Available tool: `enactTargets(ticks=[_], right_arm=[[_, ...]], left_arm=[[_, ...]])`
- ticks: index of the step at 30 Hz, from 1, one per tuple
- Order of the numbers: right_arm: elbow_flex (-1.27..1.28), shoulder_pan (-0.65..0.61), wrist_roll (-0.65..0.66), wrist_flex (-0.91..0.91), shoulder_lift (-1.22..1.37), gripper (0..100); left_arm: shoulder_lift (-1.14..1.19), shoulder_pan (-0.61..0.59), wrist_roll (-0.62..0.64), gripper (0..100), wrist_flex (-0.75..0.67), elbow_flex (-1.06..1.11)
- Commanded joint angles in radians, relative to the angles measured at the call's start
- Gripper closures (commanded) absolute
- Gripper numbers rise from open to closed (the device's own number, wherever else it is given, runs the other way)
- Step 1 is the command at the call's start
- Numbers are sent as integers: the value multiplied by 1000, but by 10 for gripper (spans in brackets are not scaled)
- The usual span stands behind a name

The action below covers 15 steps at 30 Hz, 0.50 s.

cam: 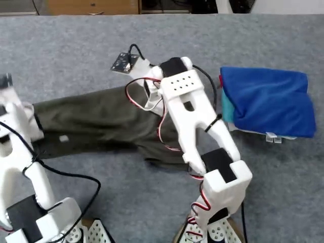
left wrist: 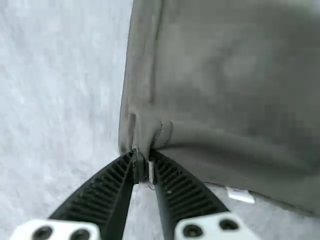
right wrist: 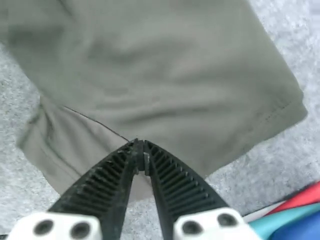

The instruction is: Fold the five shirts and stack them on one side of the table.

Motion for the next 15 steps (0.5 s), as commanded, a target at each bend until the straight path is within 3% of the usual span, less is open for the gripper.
enactTargets(ticks=[1, 6, 15], right_arm=[[-47, 21, 3, 5, -12, 995], [-47, 21, -26, 8, -12, 995], [-47, 21, -29, -3, -5, 995]], left_arm=[[2, 64, 32, 981, 9, -192], [150, 18, 49, 981, -123, -272], [418, -72, 43, 981, 52, -302]])
